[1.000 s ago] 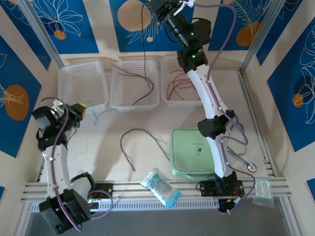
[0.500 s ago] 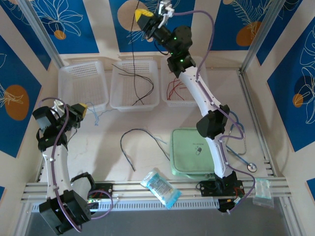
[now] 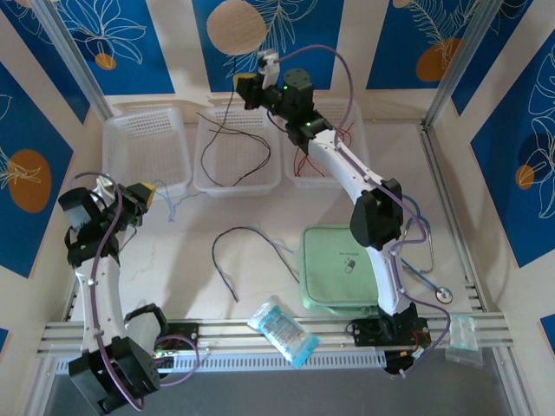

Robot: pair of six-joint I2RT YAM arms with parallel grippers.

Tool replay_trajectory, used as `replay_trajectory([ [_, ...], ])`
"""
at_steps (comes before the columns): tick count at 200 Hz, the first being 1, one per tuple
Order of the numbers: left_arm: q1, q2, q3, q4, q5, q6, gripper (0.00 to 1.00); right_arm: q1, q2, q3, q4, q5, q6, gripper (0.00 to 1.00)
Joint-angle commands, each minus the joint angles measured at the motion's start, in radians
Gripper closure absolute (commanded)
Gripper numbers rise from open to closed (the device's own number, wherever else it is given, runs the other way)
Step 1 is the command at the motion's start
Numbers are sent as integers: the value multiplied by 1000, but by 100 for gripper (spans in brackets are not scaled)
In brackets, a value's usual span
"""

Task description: Untangle the cables

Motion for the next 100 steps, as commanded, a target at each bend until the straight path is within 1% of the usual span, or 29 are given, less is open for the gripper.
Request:
replay_trajectory([
  [1,-10,-17,-11,-11,3,27,100,41,-49,-14,-158,178,-178,100],
  [21,-13,-12,-11,-11,0,28,100,71,-3,39,-327,357,-336,100],
  [28,-13,-13,-11,-11,-1,30,100,81,9,47,-354,416,-375,100],
  [36,-13,-11,-11,-12,-3,31,100,88,15,32,-354,445,-414,100],
  [49,-16,-9,-12,-14,-6,33,100,88,34,30,-365,456,-418,100],
  [60,-17,-10,-11,-17,-9,35,100,86,68,69,-412,460,-420,100],
  [77,-20,-13,-13,-22,-12,37,100,84,156,191,-530,489,-437,100],
  [100,-27,-12,-14,-28,-18,40,100,71,314,429,-732,433,-424,100],
])
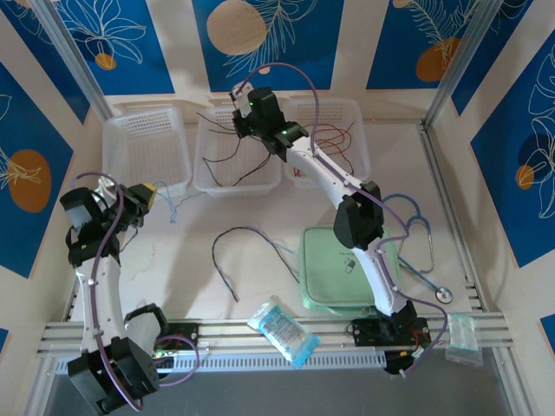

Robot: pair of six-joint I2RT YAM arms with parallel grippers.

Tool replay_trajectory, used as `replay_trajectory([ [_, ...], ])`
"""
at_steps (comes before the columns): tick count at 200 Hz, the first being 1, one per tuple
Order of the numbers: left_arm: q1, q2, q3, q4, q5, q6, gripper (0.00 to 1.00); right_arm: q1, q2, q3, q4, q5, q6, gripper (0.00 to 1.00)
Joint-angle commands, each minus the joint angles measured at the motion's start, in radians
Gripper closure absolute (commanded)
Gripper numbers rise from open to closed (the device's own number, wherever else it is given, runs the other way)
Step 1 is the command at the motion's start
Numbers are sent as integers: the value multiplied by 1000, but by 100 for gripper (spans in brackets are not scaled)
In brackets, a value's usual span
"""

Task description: Untangle the cables

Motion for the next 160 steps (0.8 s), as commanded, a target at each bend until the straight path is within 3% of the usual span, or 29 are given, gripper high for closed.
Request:
replay_trajectory([
  [1,-16,-12,-11,-12,-11,28,100,-18,150,199,-255,12,-32,100],
  [22,-22,-10,-11,-19,-15,33,100,-18,244,331,-352,18,-35,100],
  [110,-58,-18,5,-39,-52,38,100,-7,248,171,-341,-58,-45,100],
  [120,-67,-25,5,-42,-60,38,100,-7,249,170,-345,-50,-47,96],
  [160,-94,-55,19,-69,-87,40,100,-8,221,172,-352,-67,-50,59],
])
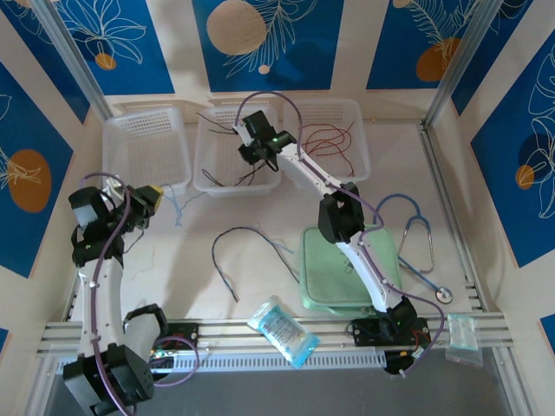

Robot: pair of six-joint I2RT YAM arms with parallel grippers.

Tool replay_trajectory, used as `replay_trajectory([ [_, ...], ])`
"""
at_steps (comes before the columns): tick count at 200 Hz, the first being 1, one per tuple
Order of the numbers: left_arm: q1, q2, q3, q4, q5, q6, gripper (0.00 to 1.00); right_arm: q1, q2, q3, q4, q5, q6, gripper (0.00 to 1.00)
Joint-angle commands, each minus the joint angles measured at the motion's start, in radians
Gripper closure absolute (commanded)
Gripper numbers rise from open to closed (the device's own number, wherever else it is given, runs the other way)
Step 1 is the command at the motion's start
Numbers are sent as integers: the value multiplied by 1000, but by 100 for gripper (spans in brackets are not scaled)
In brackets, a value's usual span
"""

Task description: Untangle the cables

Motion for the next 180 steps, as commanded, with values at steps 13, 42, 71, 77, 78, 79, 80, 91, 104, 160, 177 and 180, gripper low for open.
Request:
replay_trajectory([
  [13,-22,-39,34,-45,-30,26,100,7,-55,-5,-9,-55,-3,55],
  [42,-29,-52,78,-74,-34,27,100,4,-133,-23,1,-85,7,50],
  [71,-46,-60,141,-105,-34,27,100,2,-266,-142,64,-154,17,48],
  [77,-50,-65,155,-113,-34,24,100,-1,-305,-186,90,-185,20,48],
  [78,-51,-66,157,-114,-34,25,100,-1,-307,-193,95,-190,21,48],
  [79,-52,-66,160,-115,-34,24,100,-2,-316,-201,100,-195,21,47],
  [80,-52,-67,163,-117,-34,23,100,-2,-324,-208,105,-199,22,47],
  [91,-60,-75,189,-133,-38,19,100,-6,-398,-291,167,-241,34,46],
  [104,-70,-86,209,-135,-37,3,100,-12,-488,-409,254,-293,38,46],
  [160,-130,-60,277,-16,22,-144,100,-14,-901,-1115,938,-531,-201,45],
  [177,-164,-28,336,-14,30,-148,100,4,-949,-1167,910,-565,-295,44],
  [180,-175,-20,346,-11,32,-150,100,5,-956,-1172,895,-577,-304,44],
])
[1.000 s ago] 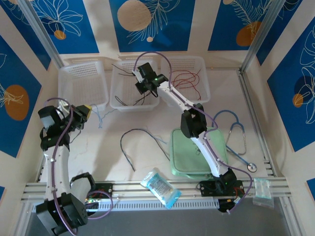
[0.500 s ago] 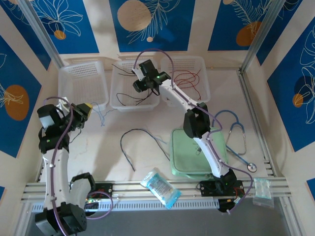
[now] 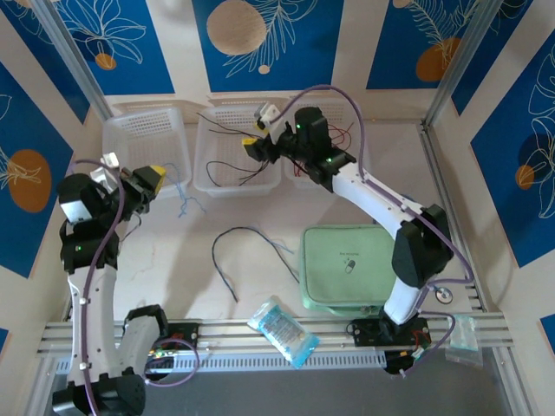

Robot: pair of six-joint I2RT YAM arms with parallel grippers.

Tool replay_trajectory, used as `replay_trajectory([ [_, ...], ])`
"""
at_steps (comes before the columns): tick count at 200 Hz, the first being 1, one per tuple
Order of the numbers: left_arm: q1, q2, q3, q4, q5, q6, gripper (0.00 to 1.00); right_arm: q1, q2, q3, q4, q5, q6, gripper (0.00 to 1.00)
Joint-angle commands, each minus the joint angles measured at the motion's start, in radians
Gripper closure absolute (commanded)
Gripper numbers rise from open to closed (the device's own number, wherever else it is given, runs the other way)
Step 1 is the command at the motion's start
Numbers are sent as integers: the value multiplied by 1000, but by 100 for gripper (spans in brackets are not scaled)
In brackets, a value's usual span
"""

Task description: Untangle the cables

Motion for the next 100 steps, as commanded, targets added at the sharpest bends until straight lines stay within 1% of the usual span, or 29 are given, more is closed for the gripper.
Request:
replay_trajectory([
  [1,-49,26,101,39,37,-26,100,27,-49,-70,109,-128,-178,44],
  [19,-110,72,163,50,36,-24,100,33,-87,-107,68,-182,-187,44],
  [35,-168,109,214,47,19,-7,100,52,-121,-164,104,-186,-183,44],
  [48,-211,134,246,49,2,3,100,72,-134,-182,92,-184,-191,44],
  [60,-249,155,272,53,-12,14,100,93,-136,-184,61,-183,-196,44],
  [76,-291,188,301,59,-26,23,100,116,-124,-191,70,-189,-180,44],
  [100,-342,231,336,64,-35,27,100,137,-84,-175,68,-157,-189,44],
])
